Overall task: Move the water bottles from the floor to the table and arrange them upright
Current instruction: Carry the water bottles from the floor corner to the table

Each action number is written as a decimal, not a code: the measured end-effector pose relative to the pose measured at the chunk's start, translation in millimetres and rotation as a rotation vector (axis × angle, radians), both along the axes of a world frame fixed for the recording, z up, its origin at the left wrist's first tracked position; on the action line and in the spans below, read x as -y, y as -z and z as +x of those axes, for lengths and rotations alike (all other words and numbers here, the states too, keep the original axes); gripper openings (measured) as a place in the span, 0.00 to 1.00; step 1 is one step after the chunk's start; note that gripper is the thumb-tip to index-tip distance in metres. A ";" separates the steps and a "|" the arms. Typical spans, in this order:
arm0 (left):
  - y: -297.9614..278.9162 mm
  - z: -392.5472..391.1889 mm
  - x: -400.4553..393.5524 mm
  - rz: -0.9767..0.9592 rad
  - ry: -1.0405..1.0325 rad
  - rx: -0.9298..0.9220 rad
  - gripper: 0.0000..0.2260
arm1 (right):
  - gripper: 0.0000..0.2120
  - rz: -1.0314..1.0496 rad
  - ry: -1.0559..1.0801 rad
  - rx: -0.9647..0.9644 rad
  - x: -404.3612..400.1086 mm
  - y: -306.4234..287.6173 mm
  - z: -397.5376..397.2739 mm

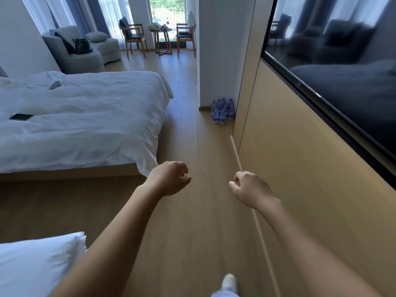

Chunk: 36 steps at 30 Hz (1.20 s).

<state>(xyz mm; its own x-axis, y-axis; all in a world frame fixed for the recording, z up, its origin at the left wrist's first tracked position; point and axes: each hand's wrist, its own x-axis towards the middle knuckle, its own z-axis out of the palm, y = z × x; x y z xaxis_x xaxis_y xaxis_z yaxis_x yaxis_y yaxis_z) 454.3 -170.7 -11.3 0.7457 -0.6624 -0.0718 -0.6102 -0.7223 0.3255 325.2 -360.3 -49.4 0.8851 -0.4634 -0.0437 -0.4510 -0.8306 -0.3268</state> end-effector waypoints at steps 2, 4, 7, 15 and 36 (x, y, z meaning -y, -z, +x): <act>0.3 24.7 13.4 -0.019 -0.001 0.000 0.10 | 0.15 0.001 -0.008 -0.011 12.1 2.2 25.2; 2.5 49.9 29.4 -0.017 -0.006 0.001 0.10 | 0.15 0.008 -0.019 -0.024 25.9 5.3 51.9; 7.1 90.7 57.9 0.002 -0.018 0.003 0.11 | 0.15 0.018 -0.029 -0.034 51.6 10.0 94.5; 8.1 211.1 152.9 0.003 -0.037 -0.026 0.12 | 0.14 0.045 -0.015 -0.035 155.4 10.2 215.5; 24.6 504.6 328.4 0.005 -0.004 -0.059 0.12 | 0.15 0.083 -0.010 -0.086 330.7 27.2 500.8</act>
